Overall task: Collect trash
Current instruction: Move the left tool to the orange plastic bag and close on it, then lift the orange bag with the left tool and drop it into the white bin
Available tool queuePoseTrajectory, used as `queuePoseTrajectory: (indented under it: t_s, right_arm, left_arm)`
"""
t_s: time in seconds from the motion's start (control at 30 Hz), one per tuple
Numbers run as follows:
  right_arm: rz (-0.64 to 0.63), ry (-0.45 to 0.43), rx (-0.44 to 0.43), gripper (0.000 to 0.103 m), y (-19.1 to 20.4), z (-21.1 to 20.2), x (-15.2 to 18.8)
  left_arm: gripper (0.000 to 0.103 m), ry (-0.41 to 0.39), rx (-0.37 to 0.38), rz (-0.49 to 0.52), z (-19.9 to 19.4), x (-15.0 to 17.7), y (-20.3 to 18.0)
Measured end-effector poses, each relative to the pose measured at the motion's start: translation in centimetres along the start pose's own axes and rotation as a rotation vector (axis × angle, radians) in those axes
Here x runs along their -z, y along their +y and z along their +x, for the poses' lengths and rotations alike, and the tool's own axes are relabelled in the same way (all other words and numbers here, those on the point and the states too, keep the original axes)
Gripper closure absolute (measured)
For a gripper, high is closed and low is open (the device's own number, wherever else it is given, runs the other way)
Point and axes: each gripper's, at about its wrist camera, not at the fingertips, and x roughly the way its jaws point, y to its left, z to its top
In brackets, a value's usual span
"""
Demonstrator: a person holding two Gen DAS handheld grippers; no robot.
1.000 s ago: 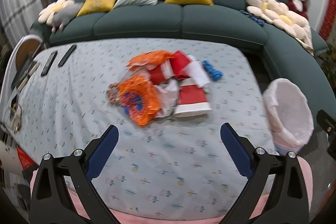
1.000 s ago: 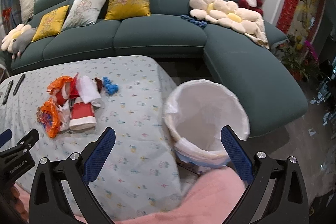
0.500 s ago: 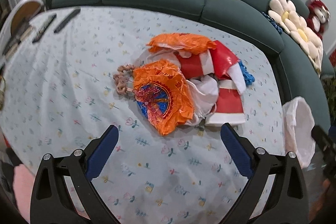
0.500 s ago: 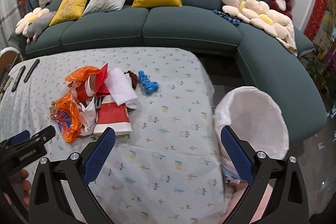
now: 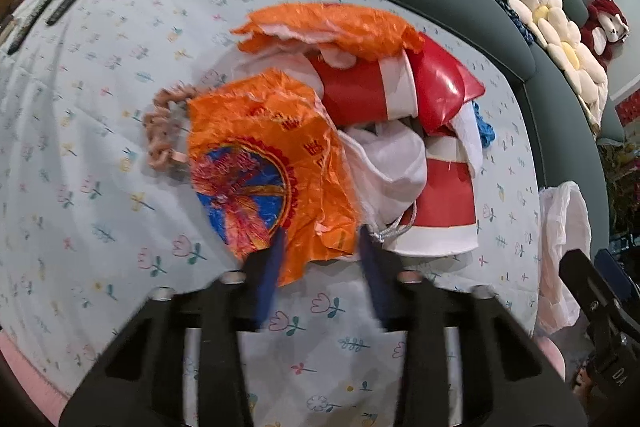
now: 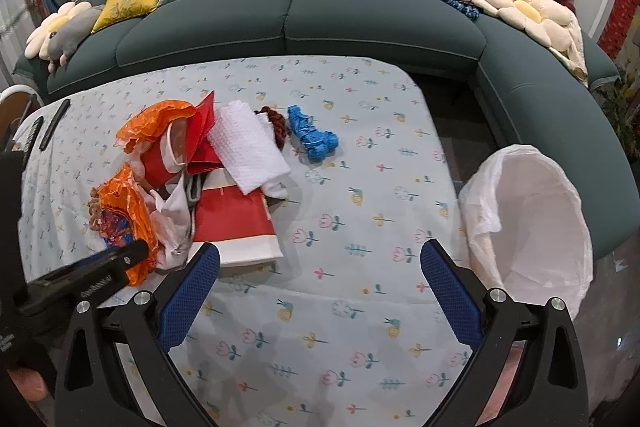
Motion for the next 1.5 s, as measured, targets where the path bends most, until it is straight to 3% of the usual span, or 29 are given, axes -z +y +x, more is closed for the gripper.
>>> queuePoseTrajectory:
  t_s: [0.17, 0.43, 0.47, 0.53, 0.57, 0.7, 0.77, 0.83, 0.87, 0.9, 0.97, 1.03, 1.23, 1.43, 1.5]
  right_arm:
    - [-0.027, 0.011, -0.036, 0.017, 1.8, 0.9, -0.2]
    - [-0.085, 0.055, -0.141, 0.038, 6.2, 2.8, -0.7]
    - [-0.087, 0.056, -0.142, 0.038, 6.5, 2.8, -0.7]
    - [-0.084, 0.055, -0.132, 0.038, 6.8, 3.0, -0.8]
    - [-0.073, 0.052, -0.13, 0.038, 6.7, 3.0, -0.8]
    - [-0.043, 0.065, -0.11, 0.038, 5.3, 3.4, -0.9]
    - [-0.04, 0.067, -0.092, 0.039, 4.6, 3.6, -1.0]
    - [-0.027, 0.074, -0.089, 0.039, 4.0, 3.7, -1.1]
    - [-0.021, 0.077, -0.092, 0.039, 3.9, 3.8, -1.1]
    - [-0.013, 0.081, -0.099, 0.038, 3.8, 3.9, -1.2]
    - [-0.011, 0.085, -0.115, 0.039, 3.9, 4.0, -1.3]
    - [-0.026, 0.09, -0.137, 0.039, 4.6, 4.2, -1.3]
    - [-0.091, 0.099, -0.204, 0.042, 7.9, 5.0, -1.4]
    - [-0.115, 0.141, -0.232, 0.057, 9.9, 6.8, -1.5]
    - [-0.114, 0.155, -0.227, 0.068, 10.0, 7.5, -1.5]
  left_arm:
    - [0.103, -0.016, 0.05, -0.006, -0.6, 0.3, 0.4]
    - [0.103, -0.065, 0.081, -0.015, -3.1, 0.3, 1.6]
    - [0.099, -0.062, 0.066, -0.015, -3.0, 0.3, 1.7]
    - [0.073, -0.045, 0.068, -0.024, -2.6, 0.1, 1.7]
    - [0.065, -0.041, 0.056, -0.027, -2.5, 0.1, 1.6]
    - [0.05, -0.021, 0.055, -0.027, -1.0, -0.3, 1.3]
    - [0.05, -0.009, 0.04, -0.041, 0.1, -0.5, 1.2]
    - [0.052, -0.006, 0.031, -0.048, 0.7, -0.5, 1.2]
    - [0.064, -0.003, 0.032, -0.052, 0.9, -0.6, 1.2]
    - [0.082, 0.005, 0.041, -0.053, 1.2, -0.6, 1.3]
    - [0.083, 0.018, 0.063, -0.059, 1.3, -0.7, 1.6]
    - [0.092, -0.004, 0.073, -0.053, 0.5, -0.5, 1.8]
    - [0.095, -0.038, 0.103, -0.087, -1.9, -0.3, 3.8]
    - [0.095, -0.05, 0.122, -0.122, -3.2, -0.1, 5.5]
    - [0.095, -0.052, 0.124, -0.124, -3.5, -0.1, 5.7]
